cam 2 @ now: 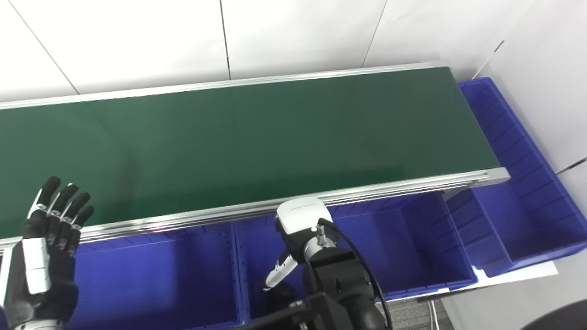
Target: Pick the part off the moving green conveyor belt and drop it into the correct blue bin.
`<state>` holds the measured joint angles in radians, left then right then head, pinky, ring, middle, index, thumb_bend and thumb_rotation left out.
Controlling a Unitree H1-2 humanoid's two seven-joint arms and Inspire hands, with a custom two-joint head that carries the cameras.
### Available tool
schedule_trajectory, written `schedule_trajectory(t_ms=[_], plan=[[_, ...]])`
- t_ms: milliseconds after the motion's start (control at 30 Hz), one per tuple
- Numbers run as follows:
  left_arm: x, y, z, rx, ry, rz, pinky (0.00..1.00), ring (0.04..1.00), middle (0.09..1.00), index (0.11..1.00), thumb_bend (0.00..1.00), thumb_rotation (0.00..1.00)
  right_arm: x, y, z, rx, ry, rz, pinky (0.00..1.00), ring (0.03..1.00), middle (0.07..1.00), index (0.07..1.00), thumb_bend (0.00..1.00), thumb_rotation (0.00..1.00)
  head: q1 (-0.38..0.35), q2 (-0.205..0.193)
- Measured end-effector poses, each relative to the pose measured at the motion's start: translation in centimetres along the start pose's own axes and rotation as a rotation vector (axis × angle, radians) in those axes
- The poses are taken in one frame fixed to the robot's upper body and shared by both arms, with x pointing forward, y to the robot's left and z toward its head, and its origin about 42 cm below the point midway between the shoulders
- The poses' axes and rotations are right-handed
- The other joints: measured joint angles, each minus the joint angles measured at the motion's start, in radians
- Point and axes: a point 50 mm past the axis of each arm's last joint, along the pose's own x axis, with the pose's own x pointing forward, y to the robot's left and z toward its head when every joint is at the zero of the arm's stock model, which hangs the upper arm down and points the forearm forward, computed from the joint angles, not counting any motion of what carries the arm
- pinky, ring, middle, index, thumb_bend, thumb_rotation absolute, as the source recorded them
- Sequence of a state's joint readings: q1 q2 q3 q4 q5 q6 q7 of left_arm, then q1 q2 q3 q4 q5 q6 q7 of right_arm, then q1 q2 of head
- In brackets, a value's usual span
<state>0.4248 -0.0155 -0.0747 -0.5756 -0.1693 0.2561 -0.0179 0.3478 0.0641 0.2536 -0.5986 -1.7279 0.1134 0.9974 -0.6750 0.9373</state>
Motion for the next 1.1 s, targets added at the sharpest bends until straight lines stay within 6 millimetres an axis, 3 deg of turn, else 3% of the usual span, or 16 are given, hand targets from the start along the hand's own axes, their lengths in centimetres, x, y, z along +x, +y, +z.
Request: schedule_trajectory(t_ms=[200,267,300,367,500,533,567,600,767,833,900,1033,1100], plan=[[0.0,0.0,0.0,0.0,0.001,0.0,0.86,0.861,0.887,0.913,0.57,0.8,-0.1,0.1,-0.1,0.012,-0.009,0.021,0.72,0.78,0.816,0.79,1.0,0.64,0.011,-0.002],[-0.1,-0.1,0.0,-0.002,0.002,0.0,0.86,0.86,0.888,0.914,0.58,0.79,-0.2,0.0,-0.1,0.016,-0.012,0.017,0.66,0.747,0.802,0.784,1.0,0.67,0.023,-0.003],[-0.1,-0.1,-0.1,-0.003,0.004,0.0,0.86,0.861,0.889,0.917,0.57,0.8,-0.3,0.0,-0.1,0.021,-0.018,0.013,0.6,0.707,0.788,0.798,0.96,0.74,0.046,-0.006],[-0.2,-0.3,-0.2,-0.005,0.008,-0.004,0.87,0.87,0.897,0.926,0.56,0.8,-0.9,0.0,-0.1,0.061,-0.062,-0.03,0.48,0.604,0.708,0.737,0.91,0.65,0.078,-0.009],[-0.6,-0.6,-0.5,-0.009,0.023,-0.008,0.88,0.87,0.907,0.943,0.56,0.8,-2.8,-0.5,0.0,0.22,-0.204,-0.237,0.36,0.496,0.622,0.701,0.72,0.66,0.133,-0.017],[-0.8,-0.7,-0.6,-0.004,0.026,-0.01,0.9,0.874,0.913,0.947,0.56,0.81,-3.4,-0.5,0.1,0.278,-0.244,-0.278,0.32,0.443,0.613,0.714,0.69,0.58,0.194,-0.035],[-0.9,-0.9,-0.8,-0.001,0.031,-0.012,0.9,0.88,0.918,0.952,0.56,0.82,-3.8,-0.5,0.2,0.347,-0.283,-0.323,0.3,0.424,0.627,0.729,0.67,0.5,0.195,-0.035],[-1.0,-1.0,-1.1,-0.002,0.04,-0.015,0.91,0.881,0.918,0.953,0.56,0.82,-4.0,-0.3,0.4,0.411,-0.31,-0.359,0.3,0.422,0.629,0.731,0.66,0.49,0.195,-0.035],[-1.2,-1.2,-3.1,0.009,0.109,-0.021,0.88,0.882,0.913,0.959,0.55,0.85,-4.0,1.1,0.9,0.601,-0.416,-0.517,0.38,0.505,0.743,0.782,0.58,0.53,0.29,-0.074],[-1.4,-1.4,-3.4,0.021,0.102,-0.023,0.87,0.88,0.908,0.956,0.56,0.84,-3.7,1.9,1.0,0.702,-0.472,-0.585,0.47,0.615,0.817,0.803,0.55,0.56,0.326,-0.093],[-1.6,-1.6,-3.7,0.033,0.09,-0.028,0.85,0.874,0.905,0.953,0.57,0.83,-3.5,2.6,1.0,0.837,-0.517,-0.614,0.63,0.739,0.9,0.876,0.56,0.62,0.353,-0.106],[-2.0,-2.1,-4.1,0.05,0.067,-0.038,0.87,0.884,0.912,0.962,0.56,0.84,-3.4,3.8,0.7,1.158,-0.531,-0.641,0.77,0.841,0.953,0.97,0.5,0.73,0.388,-0.123],[-2.2,-2.7,-4.4,0.05,0.032,-0.044,0.89,0.895,0.921,0.972,0.55,0.84,-3.9,4.3,0.1,1.304,-0.543,-0.714,0.82,0.867,0.967,0.991,0.54,0.8,0.448,-0.143]])
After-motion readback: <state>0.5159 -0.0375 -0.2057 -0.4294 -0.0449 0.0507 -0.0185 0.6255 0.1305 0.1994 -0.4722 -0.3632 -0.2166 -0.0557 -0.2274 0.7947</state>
